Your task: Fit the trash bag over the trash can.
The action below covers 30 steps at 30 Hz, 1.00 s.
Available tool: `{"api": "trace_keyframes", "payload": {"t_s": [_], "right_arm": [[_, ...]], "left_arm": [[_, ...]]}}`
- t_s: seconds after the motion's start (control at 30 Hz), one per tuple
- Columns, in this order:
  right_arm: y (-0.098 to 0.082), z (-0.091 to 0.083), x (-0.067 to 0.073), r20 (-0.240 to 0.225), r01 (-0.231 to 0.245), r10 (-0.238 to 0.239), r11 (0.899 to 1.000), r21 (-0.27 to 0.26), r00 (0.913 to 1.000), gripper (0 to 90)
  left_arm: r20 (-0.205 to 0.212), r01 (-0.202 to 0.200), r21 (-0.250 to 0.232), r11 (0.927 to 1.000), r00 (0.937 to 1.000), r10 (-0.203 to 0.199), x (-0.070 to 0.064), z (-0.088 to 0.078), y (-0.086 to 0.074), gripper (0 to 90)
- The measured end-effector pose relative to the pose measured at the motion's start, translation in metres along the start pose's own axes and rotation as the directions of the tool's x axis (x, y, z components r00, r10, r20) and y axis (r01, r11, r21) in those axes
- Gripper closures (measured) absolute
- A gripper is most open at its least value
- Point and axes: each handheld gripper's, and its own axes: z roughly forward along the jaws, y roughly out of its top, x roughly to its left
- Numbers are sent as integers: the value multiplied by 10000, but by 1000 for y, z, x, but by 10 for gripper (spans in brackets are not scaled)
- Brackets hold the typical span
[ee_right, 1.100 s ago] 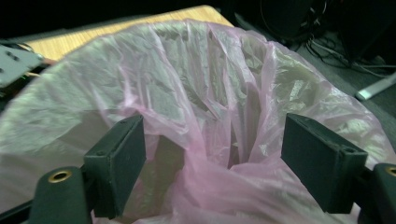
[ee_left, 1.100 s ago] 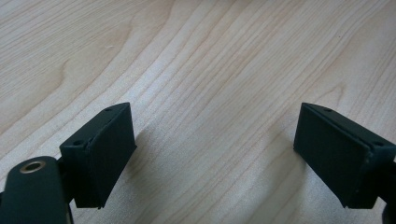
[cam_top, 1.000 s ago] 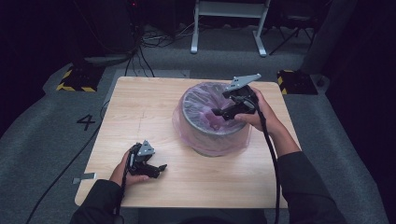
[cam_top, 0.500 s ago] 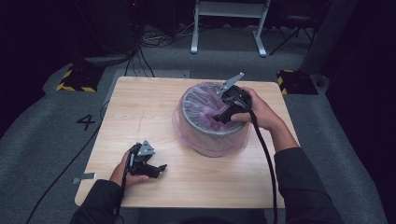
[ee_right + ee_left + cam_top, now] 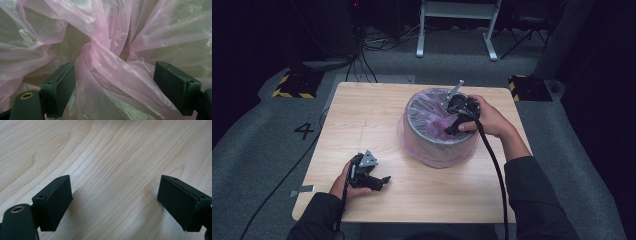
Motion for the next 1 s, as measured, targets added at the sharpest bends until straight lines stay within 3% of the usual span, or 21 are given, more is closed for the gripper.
{"api": "trace_keyframes", "payload": {"t_s": [0.2, 0.37, 0.5, 0.8, 0.9, 1.0], "right_arm": [[-3, -1, 0, 19, -49, 50, 9998, -215, 10000, 186], [-6, -4, 4, 518, -74, 126, 9949, -1004, 9986, 188], [-11, -5, 5, 651, -332, 430, 9889, -1447, 9970, 196], [-18, -12, 6, 875, -698, 946, 9652, -2521, 9917, 193], [-21, -16, 8, 951, -833, 1148, 9546, -2861, 9888, 189], [-25, -20, 9, 898, -981, 1353, 9373, -3344, 9867, 189]], "left_arm": [[3, 0, -1, 10000, 10000, 0, 0, 0, 0, 124], [1, -6, 1, 10000, 10000, 6, 0, 0, 0, 124], [-10, -2, -2, 10000, 10000, 2, 0, 0, 0, 125], [-26, -33, 2, 10000, 10000, 33, 0, 0, 0, 125], [-38, 4, -23, 10000, 10000, -4, 0, 0, 0, 125], [-37, 0, -18, 10000, 10000, 0, 0, 0, 0, 125]]}}
